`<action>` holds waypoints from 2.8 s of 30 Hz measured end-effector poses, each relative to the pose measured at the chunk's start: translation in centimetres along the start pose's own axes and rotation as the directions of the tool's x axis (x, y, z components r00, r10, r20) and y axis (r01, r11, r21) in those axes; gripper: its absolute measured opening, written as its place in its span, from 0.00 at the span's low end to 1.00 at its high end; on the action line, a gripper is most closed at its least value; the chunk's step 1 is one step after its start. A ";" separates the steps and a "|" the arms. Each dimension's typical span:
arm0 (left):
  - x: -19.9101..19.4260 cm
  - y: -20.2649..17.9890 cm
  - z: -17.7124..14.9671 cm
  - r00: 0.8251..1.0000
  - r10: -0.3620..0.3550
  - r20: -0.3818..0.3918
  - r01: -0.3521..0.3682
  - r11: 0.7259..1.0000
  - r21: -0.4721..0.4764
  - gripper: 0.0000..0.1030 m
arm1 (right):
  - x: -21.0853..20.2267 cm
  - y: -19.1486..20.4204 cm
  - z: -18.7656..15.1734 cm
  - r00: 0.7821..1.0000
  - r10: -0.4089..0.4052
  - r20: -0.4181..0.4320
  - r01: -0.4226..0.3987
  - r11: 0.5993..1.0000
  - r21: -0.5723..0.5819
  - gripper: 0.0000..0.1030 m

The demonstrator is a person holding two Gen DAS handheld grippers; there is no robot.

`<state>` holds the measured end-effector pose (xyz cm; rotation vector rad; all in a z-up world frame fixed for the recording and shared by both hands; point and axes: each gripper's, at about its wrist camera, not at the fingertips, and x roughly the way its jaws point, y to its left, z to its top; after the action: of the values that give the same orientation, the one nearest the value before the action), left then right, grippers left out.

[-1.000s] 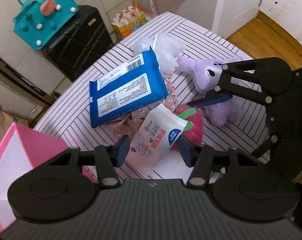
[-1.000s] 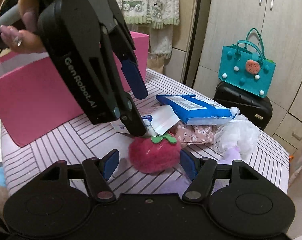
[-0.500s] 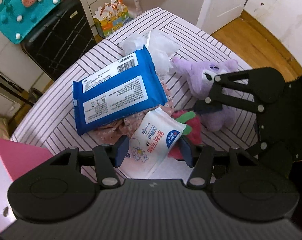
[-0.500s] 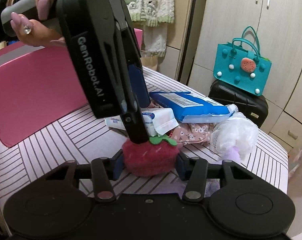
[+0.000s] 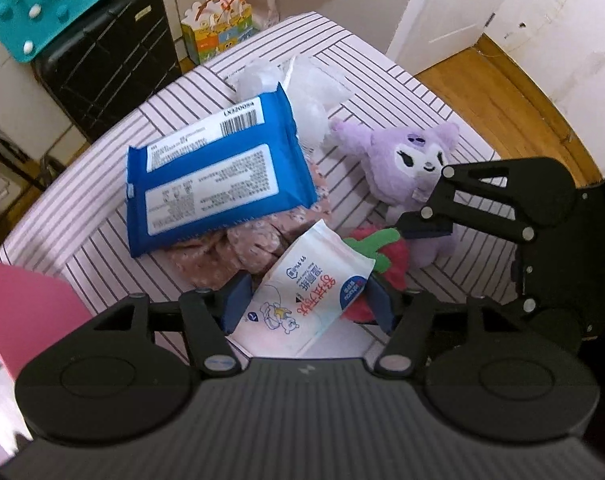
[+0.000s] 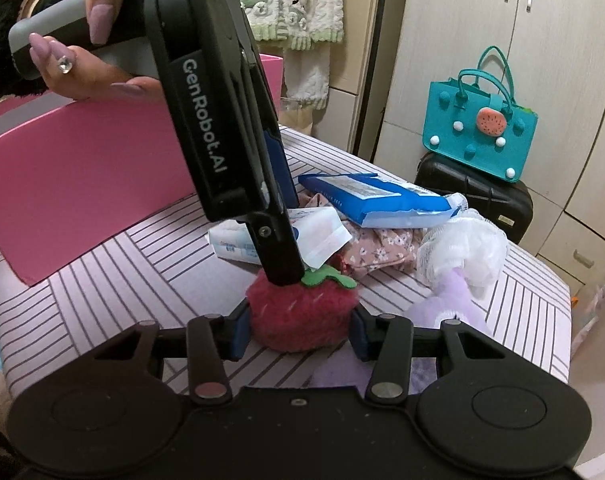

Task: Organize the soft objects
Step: 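Move the left tool to the white tissue packet while the right tool reaches the red strawberry plush, then close the left gripper on the tissue packet while the right gripper grasps the strawberry plush, then carry the tissue packet with the left gripper while the right gripper carries the strawberry to the box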

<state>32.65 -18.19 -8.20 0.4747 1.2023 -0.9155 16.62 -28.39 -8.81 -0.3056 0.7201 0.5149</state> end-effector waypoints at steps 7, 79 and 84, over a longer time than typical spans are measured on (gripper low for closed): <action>-0.4 -1.0 -1.1 1.000 -0.023 0.021 0.024 0.998 -0.060 0.54 | -1.1 0.1 -0.5 1.000 0.023 0.012 -0.023 0.999 0.029 0.51; -3.6 -10.3 -9.0 0.984 0.138 0.115 -0.118 0.980 -0.162 0.37 | -8.7 0.1 -5.3 0.997 0.061 -0.049 -0.045 0.959 0.280 0.48; -5.7 -11.0 -11.0 0.982 0.133 0.138 -0.107 0.978 -0.181 0.37 | -9.5 0.5 -5.2 0.992 0.109 -0.071 -0.082 0.949 0.303 0.48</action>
<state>16.88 -14.27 -4.90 0.3292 1.0936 -0.7226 7.47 -33.48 -5.95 -0.0084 0.8889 0.4779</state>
